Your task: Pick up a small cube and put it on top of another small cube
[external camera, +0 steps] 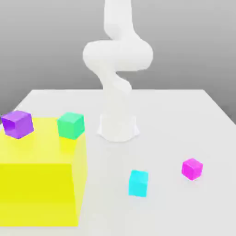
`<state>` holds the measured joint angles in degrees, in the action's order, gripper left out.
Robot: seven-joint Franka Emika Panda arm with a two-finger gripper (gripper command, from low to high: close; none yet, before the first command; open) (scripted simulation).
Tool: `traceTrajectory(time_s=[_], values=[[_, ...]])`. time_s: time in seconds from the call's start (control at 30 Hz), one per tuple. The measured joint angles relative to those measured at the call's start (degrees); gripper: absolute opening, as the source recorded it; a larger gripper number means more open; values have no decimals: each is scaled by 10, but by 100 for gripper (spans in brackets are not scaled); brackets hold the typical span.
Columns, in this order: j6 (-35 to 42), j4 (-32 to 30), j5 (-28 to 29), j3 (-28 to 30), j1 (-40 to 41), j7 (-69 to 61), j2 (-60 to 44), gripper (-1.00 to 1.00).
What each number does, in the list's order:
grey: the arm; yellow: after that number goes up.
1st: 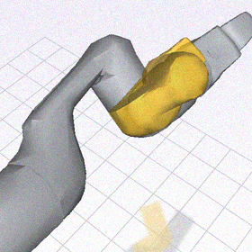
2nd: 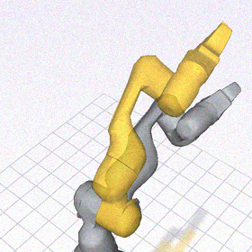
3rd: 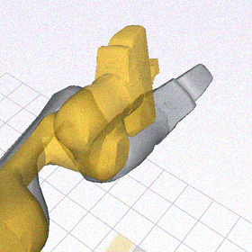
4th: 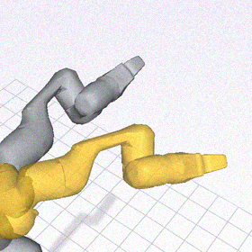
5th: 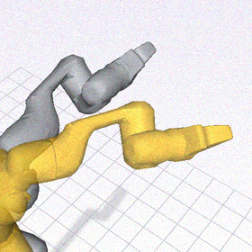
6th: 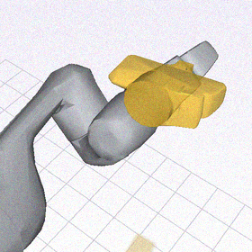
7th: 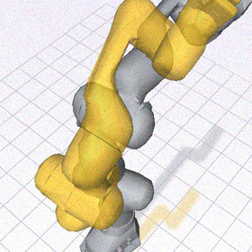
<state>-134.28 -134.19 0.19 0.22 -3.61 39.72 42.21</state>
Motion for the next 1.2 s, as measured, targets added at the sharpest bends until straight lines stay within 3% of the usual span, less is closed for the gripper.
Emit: traceTrajectory(time_s=[0.63,0.97,1.2], values=[[-192,-184,0,7,-260,-478,-276,0],[-292,-280,-2,-29,-367,-728,-419,0],[-402,-268,21,-12,-383,-740,-557,0]])
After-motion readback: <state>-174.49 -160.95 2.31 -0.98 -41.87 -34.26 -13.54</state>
